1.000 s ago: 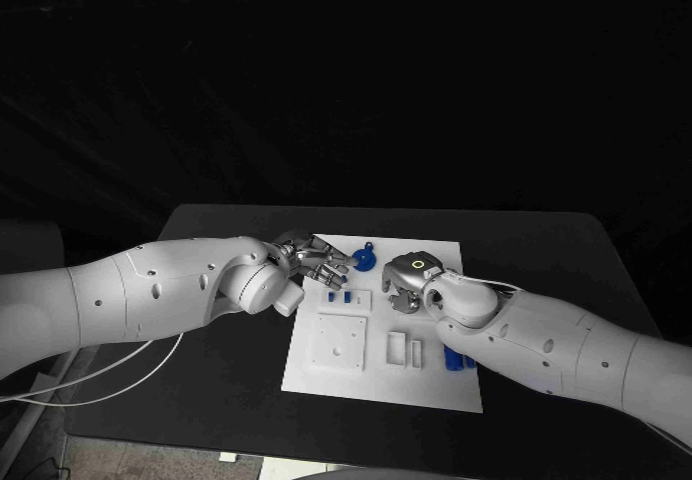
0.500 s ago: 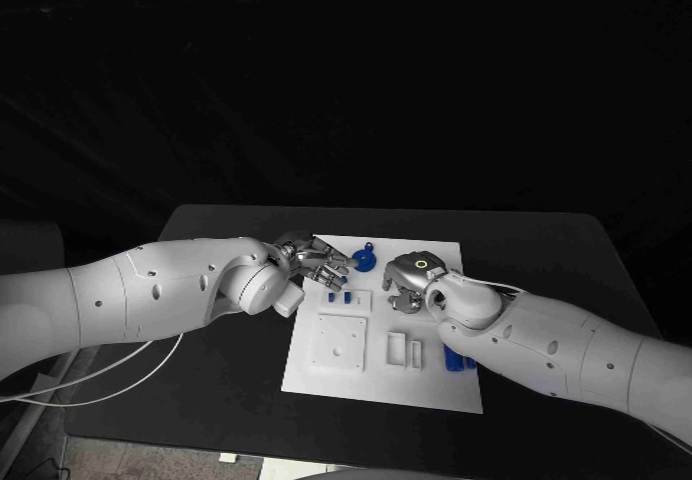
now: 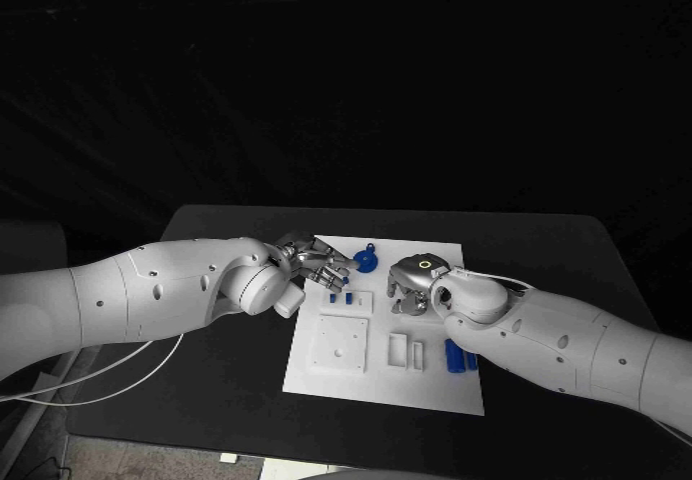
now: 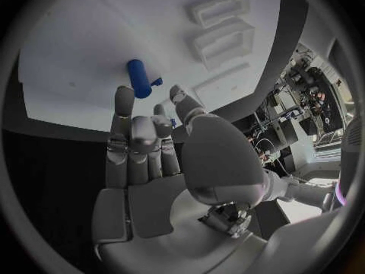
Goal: Assemble the parts on the task board
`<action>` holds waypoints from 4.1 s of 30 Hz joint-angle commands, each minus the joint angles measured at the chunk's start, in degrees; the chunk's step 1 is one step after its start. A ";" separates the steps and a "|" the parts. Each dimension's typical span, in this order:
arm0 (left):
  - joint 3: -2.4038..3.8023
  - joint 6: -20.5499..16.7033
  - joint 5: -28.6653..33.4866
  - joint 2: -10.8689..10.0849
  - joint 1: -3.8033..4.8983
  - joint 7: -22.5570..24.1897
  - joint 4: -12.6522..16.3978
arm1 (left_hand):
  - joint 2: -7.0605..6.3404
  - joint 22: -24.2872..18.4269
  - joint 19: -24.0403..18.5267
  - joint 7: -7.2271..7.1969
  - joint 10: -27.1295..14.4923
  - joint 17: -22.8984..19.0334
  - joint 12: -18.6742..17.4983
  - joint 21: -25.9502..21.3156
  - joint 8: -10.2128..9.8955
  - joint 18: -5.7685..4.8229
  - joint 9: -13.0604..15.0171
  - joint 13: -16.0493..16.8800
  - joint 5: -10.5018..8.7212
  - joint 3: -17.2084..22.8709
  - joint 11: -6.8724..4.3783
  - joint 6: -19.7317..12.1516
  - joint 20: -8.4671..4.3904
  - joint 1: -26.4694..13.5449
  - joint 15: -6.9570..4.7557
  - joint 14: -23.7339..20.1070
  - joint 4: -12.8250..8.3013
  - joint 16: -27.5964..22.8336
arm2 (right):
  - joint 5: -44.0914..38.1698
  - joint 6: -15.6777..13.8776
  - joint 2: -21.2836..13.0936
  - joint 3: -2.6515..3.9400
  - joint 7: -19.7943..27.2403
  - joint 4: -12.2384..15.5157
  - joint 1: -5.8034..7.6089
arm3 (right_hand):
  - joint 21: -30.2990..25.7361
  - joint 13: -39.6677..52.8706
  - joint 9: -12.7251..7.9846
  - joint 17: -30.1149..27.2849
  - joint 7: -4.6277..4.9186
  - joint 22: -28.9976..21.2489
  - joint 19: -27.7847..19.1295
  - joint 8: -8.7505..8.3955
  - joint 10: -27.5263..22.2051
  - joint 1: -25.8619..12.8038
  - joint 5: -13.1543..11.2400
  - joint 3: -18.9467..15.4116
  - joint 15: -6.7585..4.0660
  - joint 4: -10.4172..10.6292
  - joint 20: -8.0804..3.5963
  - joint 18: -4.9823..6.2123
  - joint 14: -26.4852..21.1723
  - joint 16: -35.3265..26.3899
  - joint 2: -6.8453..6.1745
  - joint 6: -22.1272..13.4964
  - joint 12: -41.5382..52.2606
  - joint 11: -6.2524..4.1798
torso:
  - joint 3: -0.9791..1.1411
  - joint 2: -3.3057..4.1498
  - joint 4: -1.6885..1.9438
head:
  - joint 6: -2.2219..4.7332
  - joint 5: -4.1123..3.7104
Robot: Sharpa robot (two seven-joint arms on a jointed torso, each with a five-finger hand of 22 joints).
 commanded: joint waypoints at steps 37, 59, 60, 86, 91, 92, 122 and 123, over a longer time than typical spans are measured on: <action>0.04 2.20 -0.80 0.30 0.03 -0.69 0.10 | 0.47 0.11 -0.44 0.11 0.20 0.10 -0.09 0.43 -0.14 0.18 0.01 -0.06 -0.14 0.29 0.16 -0.47 0.15 -0.05 0.19 0.07 -0.34 -0.05 | -3.33 4.69 2.97 -0.07 0.69 -4.01 0.51 | 1.05 1.35 -0.03 1.41 0.28 3.01 -0.50 0.08 0.54 0.38 -0.38 7.11 0.14 -4.13 0.57 -0.15 0.01 1.75 1.28 1.76 2.37 0.22 | 0.02 0.02 -0.06 | -0.23 0.14; 0.04 3.08 -1.19 0.44 0.04 -1.27 0.00 | 0.43 0.11 -0.48 0.13 0.12 0.09 -0.10 0.44 -0.15 0.17 0.00 -0.07 -0.15 0.29 0.17 -0.54 0.18 -0.12 0.21 0.01 -0.32 -0.05 | -4.61 5.68 4.03 -1.30 0.56 -5.50 0.44 | 0.86 1.30 -0.01 1.40 0.42 3.19 -0.52 0.11 0.54 1.86 -0.38 7.17 0.19 -5.14 0.47 -0.20 -0.01 1.50 1.57 2.70 2.28 0.33 | 0.06 0.06 -0.03 | -0.51 0.13; 0.04 3.11 -1.24 0.44 0.04 -1.28 0.01 | 0.43 0.11 -0.48 0.13 0.12 0.09 -0.10 0.44 -0.15 0.17 0.00 -0.07 -0.15 0.29 0.17 -0.54 0.18 -0.12 0.21 0.01 -0.32 -0.05 | -4.72 5.69 4.01 -1.34 0.58 -5.52 0.44 | 0.96 1.29 -0.02 1.48 0.46 3.39 -0.57 0.08 0.58 1.85 -0.38 7.13 0.20 -5.47 0.53 -0.10 0.05 1.58 1.62 2.74 2.30 0.34 | 0.06 0.05 -0.03 | -0.53 0.13; 0.04 3.44 -1.58 0.28 0.04 -1.41 0.06 | 0.39 0.11 -0.51 0.15 0.06 0.07 -0.09 0.44 -0.14 0.18 0.01 -0.06 -0.14 0.28 0.19 -0.60 0.18 -0.08 0.22 -0.05 -0.38 -0.05 | -4.97 6.83 2.23 -1.49 1.17 -3.44 0.44 | 0.87 0.75 -0.05 1.12 0.54 3.38 -0.92 0.03 0.11 2.01 -0.38 5.97 0.37 -6.21 1.00 0.21 -0.31 0.98 0.02 1.44 1.65 0.47 | 0.02 0.00 -0.08 | -0.91 0.33; 0.04 3.45 -1.59 0.27 0.04 -1.47 0.08 | 0.39 0.11 -0.51 0.15 0.06 0.07 -0.09 0.44 -0.14 0.18 0.01 -0.06 -0.14 0.28 0.19 -0.60 0.18 -0.08 0.22 -0.05 -0.38 -0.05 | -4.84 7.54 2.16 -1.49 1.29 -3.31 0.45 | 0.76 0.64 -0.05 1.00 0.56 3.33 -1.04 0.03 -0.11 2.03 -0.38 5.48 0.42 -6.21 1.15 0.29 -0.50 0.80 -0.39 0.92 1.50 0.52 | 0.04 0.01 -0.05 | -0.94 0.40; 0.04 3.46 -1.59 0.27 0.04 -1.47 0.08 | 0.39 0.11 -0.51 0.15 0.06 0.07 -0.09 0.44 -0.14 0.18 0.01 -0.06 -0.14 0.28 0.19 -0.60 0.18 -0.08 0.22 -0.05 -0.38 -0.05 | -4.83 7.56 2.17 -1.49 1.30 -3.32 0.45 | 0.72 0.61 -0.04 1.01 0.57 3.31 -1.07 0.06 -0.17 2.04 -0.37 5.38 0.43 -6.17 1.19 0.31 -0.52 0.81 -0.37 0.86 1.47 0.53 | 0.04 0.01 -0.05 | -0.94 0.40; 0.04 3.50 -2.13 -0.06 0.05 -1.51 0.10 | 0.37 0.10 -0.56 0.18 -0.03 0.07 -0.09 0.42 -0.14 0.18 0.01 -0.06 -0.14 0.26 0.23 -0.69 0.21 -0.13 0.25 -0.09 -0.41 -0.05 | -0.71 -1.81 -0.41 -1.41 0.84 4.82 1.34 | -0.53 -0.40 -0.03 0.40 0.57 1.55 0.08 0.08 -0.23 -1.28 0.23 1.51 0.49 -1.58 0.87 -0.39 -0.12 0.65 -0.97 -0.77 1.36 0.47 | 0.00 0.00 -0.06 | -0.65 0.47; 0.04 3.51 -2.14 -0.06 0.05 -1.51 0.10 | 0.37 0.10 -0.56 0.18 -0.03 0.07 -0.09 0.42 -0.14 0.18 0.01 -0.06 -0.14 0.26 0.23 -0.69 0.21 -0.13 0.25 -0.09 -0.41 -0.05 | -0.76 -1.55 -0.40 -1.41 0.50 5.04 1.36 | -0.61 -0.44 -0.03 0.38 0.64 1.34 0.23 0.08 -0.24 -1.13 0.22 1.08 0.53 -1.07 0.89 -0.37 -0.07 0.74 -1.00 -0.72 1.47 0.51 | 0.00 0.00 -0.05 | -0.65 0.48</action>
